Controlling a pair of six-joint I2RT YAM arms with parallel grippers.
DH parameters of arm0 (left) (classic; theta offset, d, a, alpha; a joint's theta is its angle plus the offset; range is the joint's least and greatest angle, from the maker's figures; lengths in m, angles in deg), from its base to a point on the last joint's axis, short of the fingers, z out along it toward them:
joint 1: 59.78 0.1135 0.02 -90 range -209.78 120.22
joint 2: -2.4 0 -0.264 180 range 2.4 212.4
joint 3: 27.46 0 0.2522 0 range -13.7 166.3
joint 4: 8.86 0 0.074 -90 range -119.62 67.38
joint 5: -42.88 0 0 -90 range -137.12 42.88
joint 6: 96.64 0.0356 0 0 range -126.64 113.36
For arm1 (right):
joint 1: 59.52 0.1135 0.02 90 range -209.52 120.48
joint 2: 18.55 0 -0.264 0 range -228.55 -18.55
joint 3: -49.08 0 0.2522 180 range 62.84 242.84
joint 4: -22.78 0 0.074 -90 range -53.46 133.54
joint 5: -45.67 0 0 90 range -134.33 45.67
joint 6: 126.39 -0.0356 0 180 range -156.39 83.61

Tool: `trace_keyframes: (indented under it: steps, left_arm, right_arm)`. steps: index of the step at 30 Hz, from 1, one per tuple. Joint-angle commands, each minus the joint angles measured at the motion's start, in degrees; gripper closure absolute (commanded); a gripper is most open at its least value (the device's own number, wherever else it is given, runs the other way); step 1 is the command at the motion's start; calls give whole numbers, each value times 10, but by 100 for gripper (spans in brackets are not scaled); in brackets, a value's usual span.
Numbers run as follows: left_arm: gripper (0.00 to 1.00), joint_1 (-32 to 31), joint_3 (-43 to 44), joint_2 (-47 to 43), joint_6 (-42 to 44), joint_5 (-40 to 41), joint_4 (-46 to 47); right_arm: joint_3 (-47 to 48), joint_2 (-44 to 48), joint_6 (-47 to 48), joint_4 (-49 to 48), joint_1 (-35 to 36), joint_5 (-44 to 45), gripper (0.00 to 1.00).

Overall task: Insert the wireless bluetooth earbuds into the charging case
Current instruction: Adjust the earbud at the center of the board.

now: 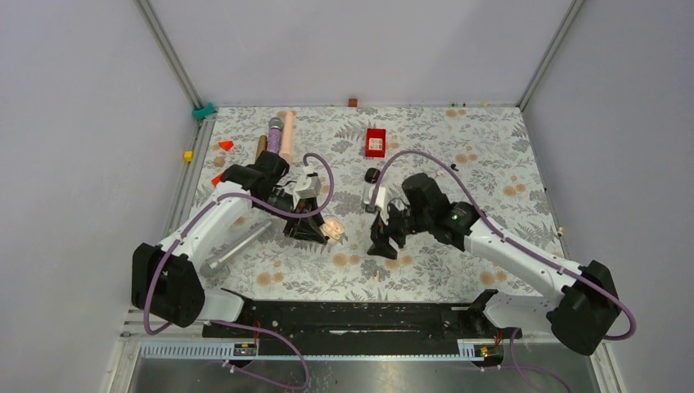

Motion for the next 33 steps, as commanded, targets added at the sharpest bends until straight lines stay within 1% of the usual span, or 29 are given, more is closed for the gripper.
trace_keyframes:
  steps: [1,5,8,11,15,16,20,22,28,30,33]
  left_arm:
    - [100,14,21,-31,15,-35,0]
    - [100,24,21,-39,14,-36,1]
    - [100,30,20,-41,16,-37,0]
    - [100,35,19,-41,16,-38,0]
    - [100,36,19,-40,16,-38,1]
    - [100,37,19,-39,16,-38,1]
    - [100,38,18,-40,17,-39,1]
    - [100,39,16,-41,19,-40,0]
    - [100,40,15,-41,19,-42,1]
    - [100,40,15,-42,19,-43,1]
    - [100,40,14,-43,21,-42,0]
  right_arm:
    - [-90,20,139,-7,-2,39,26]
    - [-153,49,270,-30,1,31,26]
    - [-173,53,364,-28,6,15,26]
    - [-156,29,427,-6,15,11,26]
    - [-130,-9,563,56,39,-2,27]
    - [-122,-21,580,67,48,4,27]
    - [-96,-63,611,99,91,42,33]
    - [-94,-75,627,104,109,64,34]
    - [-95,-100,650,113,132,88,38]
    - [-95,-106,633,103,135,88,39]
    - [-93,-113,569,72,140,88,41]
